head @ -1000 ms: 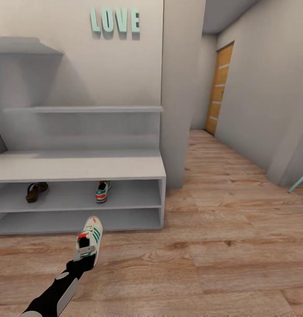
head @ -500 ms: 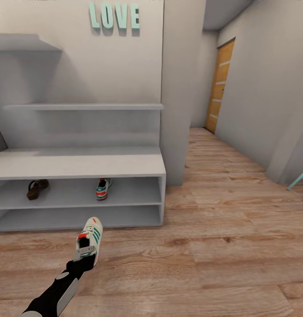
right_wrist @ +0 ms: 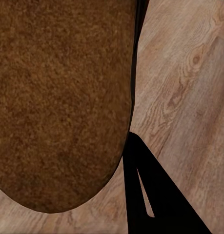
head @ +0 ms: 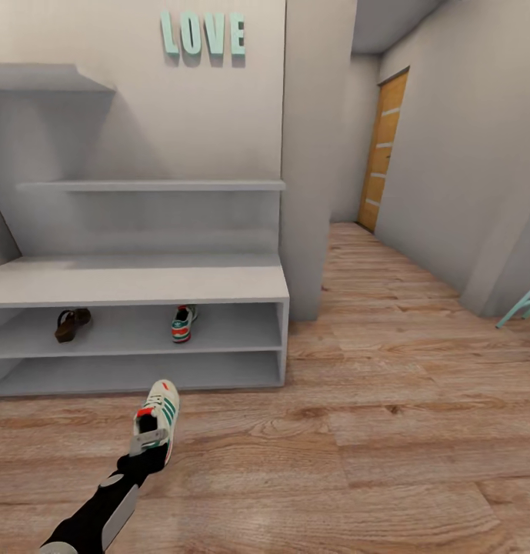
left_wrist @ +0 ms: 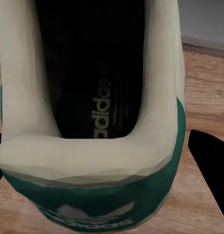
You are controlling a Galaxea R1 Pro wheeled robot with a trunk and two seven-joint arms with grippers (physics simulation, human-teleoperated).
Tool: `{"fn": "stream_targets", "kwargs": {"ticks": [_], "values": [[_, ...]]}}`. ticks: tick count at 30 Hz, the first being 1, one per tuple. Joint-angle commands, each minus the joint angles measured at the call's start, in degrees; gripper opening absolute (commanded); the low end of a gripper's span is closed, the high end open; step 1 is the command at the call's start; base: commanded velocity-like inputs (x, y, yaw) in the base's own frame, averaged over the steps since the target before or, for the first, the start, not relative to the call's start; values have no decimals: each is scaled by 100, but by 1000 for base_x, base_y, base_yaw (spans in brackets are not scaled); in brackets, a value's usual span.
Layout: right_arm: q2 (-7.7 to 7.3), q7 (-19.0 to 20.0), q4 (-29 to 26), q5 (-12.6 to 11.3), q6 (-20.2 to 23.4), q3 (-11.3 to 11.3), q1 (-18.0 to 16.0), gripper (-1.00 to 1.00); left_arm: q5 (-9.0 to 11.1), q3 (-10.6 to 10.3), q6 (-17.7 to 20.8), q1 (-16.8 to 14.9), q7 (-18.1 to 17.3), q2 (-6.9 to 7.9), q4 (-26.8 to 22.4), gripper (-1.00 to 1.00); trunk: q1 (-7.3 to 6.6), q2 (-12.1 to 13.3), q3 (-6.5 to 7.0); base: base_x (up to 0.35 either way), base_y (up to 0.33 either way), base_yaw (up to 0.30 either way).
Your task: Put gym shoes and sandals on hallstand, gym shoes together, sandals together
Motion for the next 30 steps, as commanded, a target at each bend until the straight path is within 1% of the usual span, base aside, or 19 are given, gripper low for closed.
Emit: {"fn": "stream_targets", "kwargs": {"ticks": [1,3,4,6,7,8,10,11,12,13,15,17,20,23,28,30], "values": [[1,-32,-6,-76,31,-8,-4,-100,45,-48,29,-7,78,-4,-7,-100,-1,-2,-6,-1,0,0],[1,-32,-4,-73,31,-8,-4,-100,45,-48,344,-80,296,-90,-10,-100,-1,-2,-6,0,0,0],[1,-33,-3,-74,31,-8,-4,-100,45,-50,403,-115,336,-106,-10,-100,-1,-2,-6,0,0,0],[1,-34,-3,-72,32,-8,-4,-100,42,-54,592,-308,490,-206,-10,-100,-1,-2,-6,0,0,0],[1,-34,-3,-74,32,-8,-4,-100,13,-60,701,-443,591,-275,-9,-100,-1,-2,-6,0,0,0],[1,-34,-3,-73,31,-8,-4,-100,-23,-62,777,-514,634,-316,-10,-100,-1,-2,-6,0,0,0],[1,-34,-3,-71,31,-8,-4,-100,-206,-65,1010,-669,685,-462,-10,-100,-1,-2,-6,0,0,0],[1,-34,-3,-69,31,-8,-4,-100,-324,-65,1107,-734,694,-530,-9,-100,-1,-2,-6,0,0,0],[1,-34,-3,-71,31,-8,-4,-100,-490,-65,1206,-818,702,-615,-5,-100,-1,-2,-6,0,0,0],[1,-34,-3,-70,31,-8,-4,-100,-539,-65,1229,-841,704,-643,-5,-100,-1,-2,-6,0,0,0],[1,-34,-3,-71,31,-8,-4,-100,-680,-66,1283,-911,708,-751,-4,-100,-1,-2,-6,0,0,0],[1,-34,-3,-68,31,-8,-4,-100,-751,-66,1342,-1040,709,-856,-2,-100,-1,-2,-6,0,0,0],[1,-34,-1,-68,31,-8,-4,-100,-773,-66,1478,-1165,710,-911,1,-100,-1,-2,-6,0,0,0],[0,-34,0,-68,31,-8,-4,-100,-784,-66,1611,-1214,710,-934,-1,-100,-1,-2,-6,0,0,0],[0,-34,0,-70,31,-8,-4,-100,-797,-66,1668,-1236,715,-945,-7,-100,-1,-2,-6,0,0,0],[0,-34,-1,-68,31,-8,-4,-100,-833,-66,1673,-1238,754,-949,-9,-100,-1,-2,-6,0,0,0]]}}
